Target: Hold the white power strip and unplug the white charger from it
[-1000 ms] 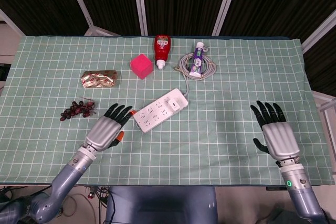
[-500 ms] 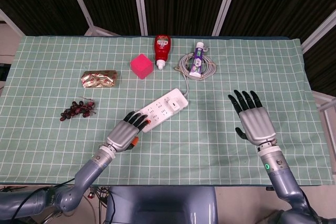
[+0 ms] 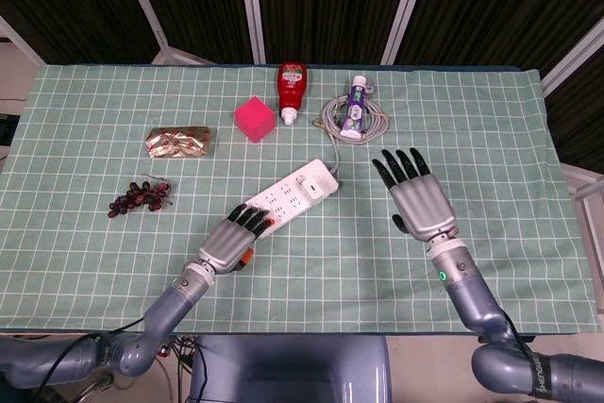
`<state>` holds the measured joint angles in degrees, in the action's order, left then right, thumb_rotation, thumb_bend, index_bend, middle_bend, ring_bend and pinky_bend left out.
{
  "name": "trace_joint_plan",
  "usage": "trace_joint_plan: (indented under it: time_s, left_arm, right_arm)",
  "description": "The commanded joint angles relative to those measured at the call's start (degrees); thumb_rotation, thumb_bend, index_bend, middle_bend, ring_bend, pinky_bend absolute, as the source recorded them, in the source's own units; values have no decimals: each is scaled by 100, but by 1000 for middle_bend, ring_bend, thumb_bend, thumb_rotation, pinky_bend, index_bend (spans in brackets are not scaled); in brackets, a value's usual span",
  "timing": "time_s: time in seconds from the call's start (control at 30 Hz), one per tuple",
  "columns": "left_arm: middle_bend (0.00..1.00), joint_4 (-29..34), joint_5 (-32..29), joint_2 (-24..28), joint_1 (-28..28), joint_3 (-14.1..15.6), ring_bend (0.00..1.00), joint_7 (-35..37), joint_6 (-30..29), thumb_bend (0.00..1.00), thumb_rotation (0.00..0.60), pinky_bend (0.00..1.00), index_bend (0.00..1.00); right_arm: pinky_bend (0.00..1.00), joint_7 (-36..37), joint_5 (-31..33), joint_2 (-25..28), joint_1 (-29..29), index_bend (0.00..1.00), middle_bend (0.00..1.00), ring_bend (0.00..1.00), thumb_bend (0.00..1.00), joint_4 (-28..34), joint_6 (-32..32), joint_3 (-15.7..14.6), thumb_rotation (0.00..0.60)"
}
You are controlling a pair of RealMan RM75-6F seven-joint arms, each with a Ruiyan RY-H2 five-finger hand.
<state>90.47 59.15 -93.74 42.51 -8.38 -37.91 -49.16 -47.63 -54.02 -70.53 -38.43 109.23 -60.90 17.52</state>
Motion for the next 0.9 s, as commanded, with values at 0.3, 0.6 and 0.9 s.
trace_joint_plan:
  time_s: [0.3,0.6,0.9]
  left_arm:
    - [27,-285,57,-201,117,110,0,245,43,526,600,58,110]
    - [27,-329,115,-205,149,174,0,394,0,526,600,58,110]
    - [27,-431,185,-230,162,268,0,542,1,526,600,58,110]
  right_arm:
    - [43,-676,381,-529,-867,0,0,0,329,-714,406,-129,600]
    - [173,-223,-45,-1040,-1327,58,78,83,329,-1472,1008,-269,600]
    - [211,303,-498,-1530,-1693,117,114,122,329,-2420,1429,-339,600]
